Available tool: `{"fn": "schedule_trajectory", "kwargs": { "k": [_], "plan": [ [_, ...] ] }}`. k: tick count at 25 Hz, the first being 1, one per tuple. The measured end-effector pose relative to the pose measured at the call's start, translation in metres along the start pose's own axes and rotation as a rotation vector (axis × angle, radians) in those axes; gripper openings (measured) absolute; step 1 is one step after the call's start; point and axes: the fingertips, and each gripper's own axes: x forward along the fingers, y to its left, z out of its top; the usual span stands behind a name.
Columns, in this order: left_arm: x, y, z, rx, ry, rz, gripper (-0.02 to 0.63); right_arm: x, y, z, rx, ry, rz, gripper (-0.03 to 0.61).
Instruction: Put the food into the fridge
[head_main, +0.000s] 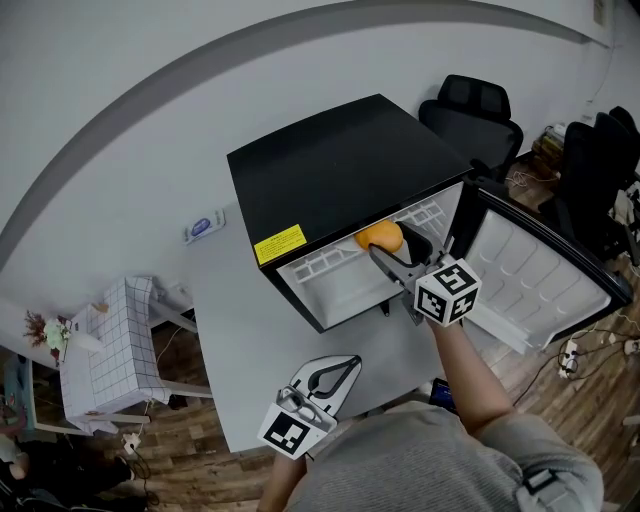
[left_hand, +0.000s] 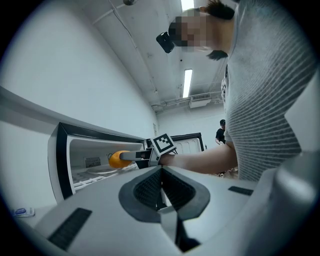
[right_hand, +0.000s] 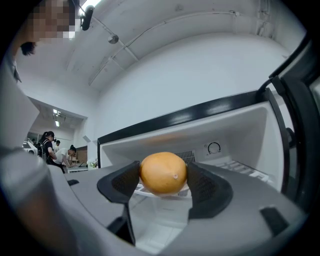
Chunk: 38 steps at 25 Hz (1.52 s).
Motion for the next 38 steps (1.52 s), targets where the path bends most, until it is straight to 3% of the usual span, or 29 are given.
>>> {"fn": "schedule_trajectory", "kwargs": {
  "k": [17, 23, 27, 32, 38],
  "plan": [
    [0.009, 0.015, -0.004, -0.010, -0.001, -0.002, 0.011, 0.022, -0.003, 0.001, -0.084, 0.010, -0.039, 0.301],
    [0.009, 0.017, -0.011, 0.035, 0.047, -0.028, 0.011, 0.028, -0.002, -0.001, -0.133, 0.030, -0.062, 0.300],
    [0.011, 0.022, -0.007, -0.017, 0.000, 0.003, 0.011, 0.031, -0.001, -0.002, -0.184, 0.044, -0.076, 0.301],
    [0.010, 0.018, -0.020, 0.080, 0.102, -0.052, 0.011, 0.036, 0.000, -0.004, -0.221, 0.063, -0.094, 0.300],
    [0.011, 0.018, -0.017, 0.066, 0.078, -0.043, 0.011, 0.038, -0.003, -0.008, -0.243, 0.070, -0.113, 0.300]
  ]
}}
